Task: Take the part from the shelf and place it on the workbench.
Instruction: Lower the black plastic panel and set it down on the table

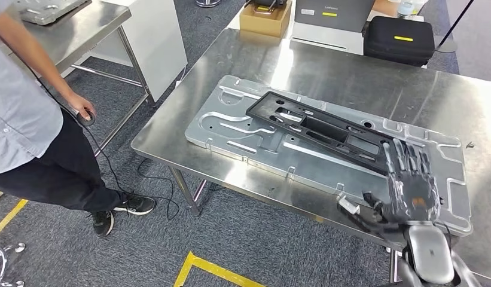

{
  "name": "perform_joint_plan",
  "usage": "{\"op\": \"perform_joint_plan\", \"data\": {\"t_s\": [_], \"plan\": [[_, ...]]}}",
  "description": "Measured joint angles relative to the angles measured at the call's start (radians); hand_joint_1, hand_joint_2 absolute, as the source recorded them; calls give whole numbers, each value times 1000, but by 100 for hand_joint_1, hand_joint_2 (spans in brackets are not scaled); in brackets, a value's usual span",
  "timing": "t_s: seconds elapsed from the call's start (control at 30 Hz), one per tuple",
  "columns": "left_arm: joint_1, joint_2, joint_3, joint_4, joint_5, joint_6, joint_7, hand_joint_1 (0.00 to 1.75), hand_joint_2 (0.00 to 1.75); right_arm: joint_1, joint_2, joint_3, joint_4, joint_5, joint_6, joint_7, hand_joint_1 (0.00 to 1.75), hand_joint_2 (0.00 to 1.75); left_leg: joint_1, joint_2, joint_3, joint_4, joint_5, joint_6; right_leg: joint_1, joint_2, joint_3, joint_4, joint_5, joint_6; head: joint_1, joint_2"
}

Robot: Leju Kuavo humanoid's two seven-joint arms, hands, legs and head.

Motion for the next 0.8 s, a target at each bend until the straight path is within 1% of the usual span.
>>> {"op": "perform_joint_plan", "data": {"t_s": [0.03,0.07,0.1,0.13,0.17,0.2,0.23,0.27,0.33,0.37,0.4,0.47,0.5,0.53,0.57,0.6,0.63,0.67,0.7,0.73,0.8], "plan": [[2,0,1,0,4,5,0,0,0,41,21,-25,-37,-12,-57,-18,0,175,0,0,-5,14,3,0,1,0,0,1,-2,-1,0,0],[4,0,2,0,7,10,1,0,0,81,46,-48,-72,-31,-115,-38,0,175,0,0,8,-10,25,2,2,1,1,3,-3,-1,0,0],[5,0,3,0,9,15,2,0,0,117,73,-70,-106,-58,-170,-60,0,175,0,0,37,-65,58,5,2,1,2,5,-6,0,0,0],[5,0,4,0,11,20,2,0,0,150,101,-89,-140,-88,-223,-87,0,175,-1,-1,74,-138,86,11,2,2,4,7,-8,1,0,0],[4,0,5,0,12,25,3,0,0,177,131,-105,-173,-119,-267,-114,0,175,-2,-1,106,-200,106,15,5,4,4,9,-11,4,0,0],[4,0,6,0,14,29,3,0,0,198,159,-119,-202,-145,-298,-141,0,175,-4,-2,127,-242,116,19,5,5,4,11,-12,8,0,0],[4,0,6,0,15,32,3,0,0,217,189,-132,-228,-172,-317,-177,0,175,-6,-2,137,-264,116,22,6,7,3,11,-12,13,0,0],[4,0,6,0,15,35,4,0,0,232,219,-147,-251,-202,-325,-225,0,175,-8,-1,138,-267,118,25,6,8,2,11,-11,19,0,0],[5,-1,6,0,16,41,6,0,0,257,287,-184,-289,-277,-329,-349,0,175,-5,1,142,-278,125,36,3,10,1,15,-17,30,0,0],[4,-2,6,0,17,44,7,0,0,266,321,-205,-303,-316,-330,-412,0,175,-3,2,144,-284,130,42,2,10,-6,33,-31,35,1,0],[3,-2,6,0,18,45,8,0,0,273,351,-225,-312,-348,-331,-461,0,175,0,4,146,-289,134,47,0,11,-22,72,-57,40,1,0],[4,-4,6,0,19,47,10,0,0,286,400,-254,-321,-392,-332,-524,0,175,-1,6,145,-290,135,51,-1,11,-78,195,-123,48,1,0],[4,-4,6,0,20,47,11,0,0,294,421,-264,-322,-406,-332,-541,0,175,-2,6,144,-289,135,51,-2,11,-104,251,-145,51,1,0],[5,-5,6,0,21,48,12,0,0,301,439,-272,-322,-417,-332,-553,0,175,-2,6,144,-288,135,51,-2,11,-116,279,-148,52,1,0],[5,-5,6,0,22,49,13,0,0,305,454,-277,-323,-428,-332,-564,0,175,-2,6,143,-286,135,50,-2,11,-109,268,-132,52,1,0],[4,-5,6,0,24,50,13,0,0,308,467,-282,-323,-439,-332,-574,0,175,-2,6,143,-284,134,50,-2,11,-86,223,-103,51,1,0],[4,-6,6,0,25,51,14,0,0,310,478,-284,-323,-449,-332,-583,0,175,-2,6,143,-282,133,48,-2,11,-48,152,-68,49,1,0],[3,-6,6,0,26,51,14,0,0,311,490,-286,-323,-461,-332,-594,0,175,-3,6,143,-279,132,45,0,11,-14,87,-45,44,1,0],[3,-6,6,0,27,53,14,0,0,314,501,-288,-323,-474,-332,-605,0,175,-5,6,142,-276,131,41,2,11,9,39,-29,38,1,0],[3,-6,6,0,29,54,14,0,0,316,511,-289,-323,-488,-332,-616,0,175,-6,6,141,-274,130,36,5,12,21,11,-23,32,1,0],[2,-7,6,0,33,58,14,0,0,320,525,-291,-324,-524,-332,-634,0,175,-7,6,141,-275,133,25,9,13,19,6,-20,21,1,0]]}}
